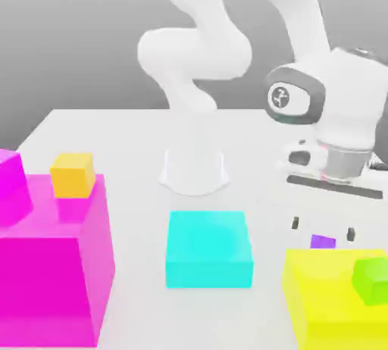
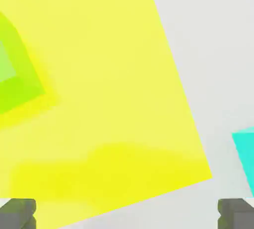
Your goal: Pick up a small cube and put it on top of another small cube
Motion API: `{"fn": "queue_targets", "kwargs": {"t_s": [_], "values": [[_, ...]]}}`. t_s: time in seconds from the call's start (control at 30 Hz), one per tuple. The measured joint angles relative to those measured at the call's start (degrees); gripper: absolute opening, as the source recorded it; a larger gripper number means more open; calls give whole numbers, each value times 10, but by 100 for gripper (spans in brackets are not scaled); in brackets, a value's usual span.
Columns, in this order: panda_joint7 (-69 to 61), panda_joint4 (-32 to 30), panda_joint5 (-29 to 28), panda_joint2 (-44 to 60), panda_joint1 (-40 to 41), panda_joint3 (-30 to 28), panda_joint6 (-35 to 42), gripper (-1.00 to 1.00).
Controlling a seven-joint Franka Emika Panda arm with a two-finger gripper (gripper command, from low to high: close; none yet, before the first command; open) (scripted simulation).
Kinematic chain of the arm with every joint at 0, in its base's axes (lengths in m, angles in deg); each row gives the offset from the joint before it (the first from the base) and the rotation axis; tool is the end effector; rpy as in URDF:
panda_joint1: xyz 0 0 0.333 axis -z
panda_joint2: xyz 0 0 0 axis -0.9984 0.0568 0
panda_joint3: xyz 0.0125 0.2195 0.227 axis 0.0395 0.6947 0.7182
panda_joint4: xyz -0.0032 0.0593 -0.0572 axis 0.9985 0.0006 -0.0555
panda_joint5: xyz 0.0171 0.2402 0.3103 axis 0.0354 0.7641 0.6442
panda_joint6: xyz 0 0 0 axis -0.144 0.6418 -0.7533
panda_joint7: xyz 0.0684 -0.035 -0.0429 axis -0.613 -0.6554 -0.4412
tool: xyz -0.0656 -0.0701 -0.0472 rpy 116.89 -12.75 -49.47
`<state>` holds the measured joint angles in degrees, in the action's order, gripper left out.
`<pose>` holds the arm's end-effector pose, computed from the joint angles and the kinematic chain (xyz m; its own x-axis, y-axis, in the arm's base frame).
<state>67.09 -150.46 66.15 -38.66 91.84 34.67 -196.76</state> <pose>0.3166 0.2410 0.2011 0.4493 -0.8925 0.0411 -0.8926 -0.4503 -0.0214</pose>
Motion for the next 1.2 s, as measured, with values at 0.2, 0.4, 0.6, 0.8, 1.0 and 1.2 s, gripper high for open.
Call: {"fn": "queue_targets", "kwargs": {"t_s": [0.2,0.4,0.6,0.8,1.0,1.2], "values": [[79,5,-67,66,-54,-54,-47,0],[176,30,-193,136,-154,-180,-89,0],[201,36,-225,156,-185,-218,-102,-100],[159,26,-170,125,-141,-162,-84,-100],[60,1,-40,55,-55,-48,-44,-100],[35,17,-29,21,-56,-21,21,-100]]}}
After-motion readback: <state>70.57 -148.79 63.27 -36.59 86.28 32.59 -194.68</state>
